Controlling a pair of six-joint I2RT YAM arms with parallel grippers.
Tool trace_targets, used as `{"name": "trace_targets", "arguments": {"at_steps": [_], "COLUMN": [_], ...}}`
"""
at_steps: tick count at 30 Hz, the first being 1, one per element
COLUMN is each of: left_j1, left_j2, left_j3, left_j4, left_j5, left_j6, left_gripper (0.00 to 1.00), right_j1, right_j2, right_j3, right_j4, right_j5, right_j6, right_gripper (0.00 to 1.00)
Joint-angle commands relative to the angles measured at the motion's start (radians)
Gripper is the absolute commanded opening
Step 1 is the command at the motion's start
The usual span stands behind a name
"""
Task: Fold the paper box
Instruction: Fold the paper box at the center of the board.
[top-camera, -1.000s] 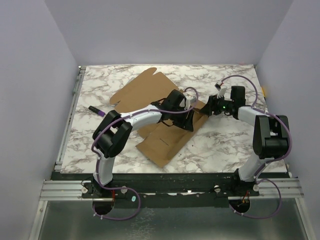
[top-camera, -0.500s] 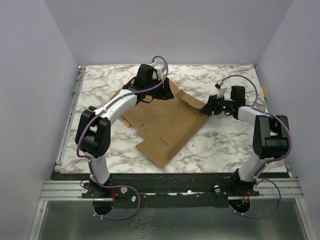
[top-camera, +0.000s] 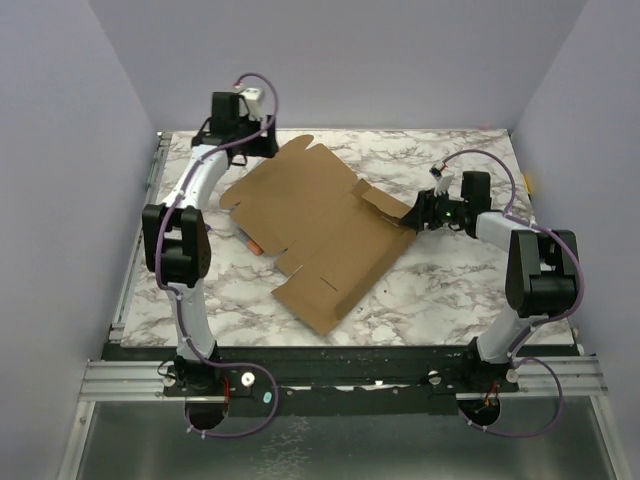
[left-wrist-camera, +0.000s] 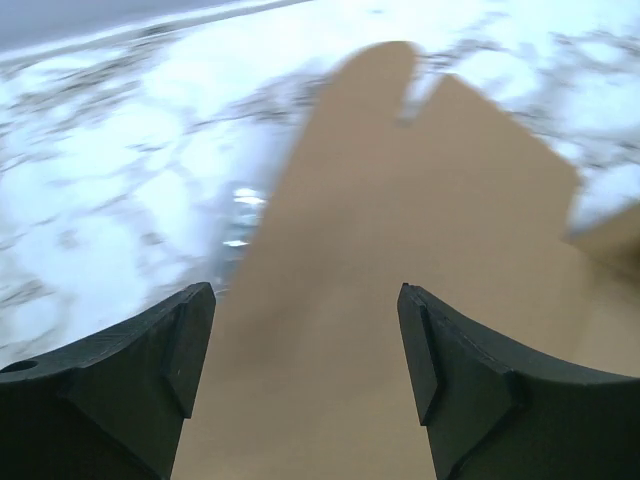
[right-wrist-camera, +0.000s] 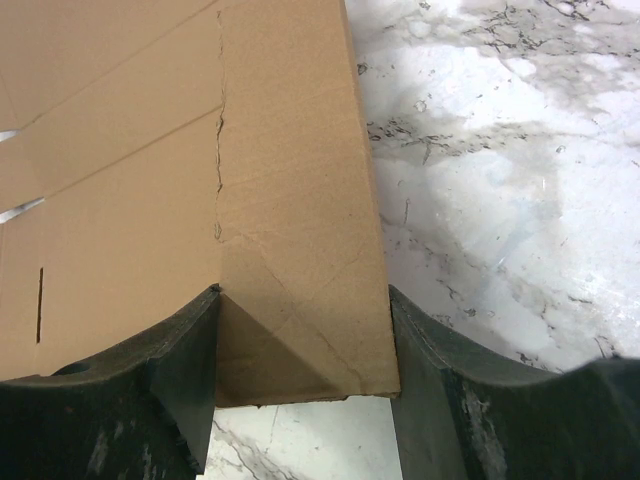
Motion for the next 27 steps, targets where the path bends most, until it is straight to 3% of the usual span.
{"name": "trace_targets", "arguments": {"at_steps": [1,6,10,15,27], "left_j1": [0.139,0.240,0.296,0.297,0.275], "left_j2": [0.105,0.207,0.286,0.331,0.349], "left_j3": [0.049,0.117,0.175,0.182,0.162], "left_j4": [-0.043,-0.043,-0.044,-0.041,0.025], "left_j5": [0.050,0.107,0.266,0.450,0.589], "left_j6": [0.036,0.018,-0.055,-0.092,-0.160], "left_gripper": [0.81,0.82,0.82,0.83,0.79], "right_j1": [0.004,0.004,0.004,0.005,0.004], "right_j2": [0.027,0.029,0.028,0.031,0.036], "right_j3": [0.035,0.036,0.035,0.037,0.040], "right_j4": [-0.024,-0.024,-0.024,-0.025,-0.025], "right_j5": [0.005,0.002,0.001,-0.001,-0.005], "right_j6": [0.004,0.008,0.008,0.008,0.013], "right_gripper": [0.58,0.58,0.58,0.58,0.58]}}
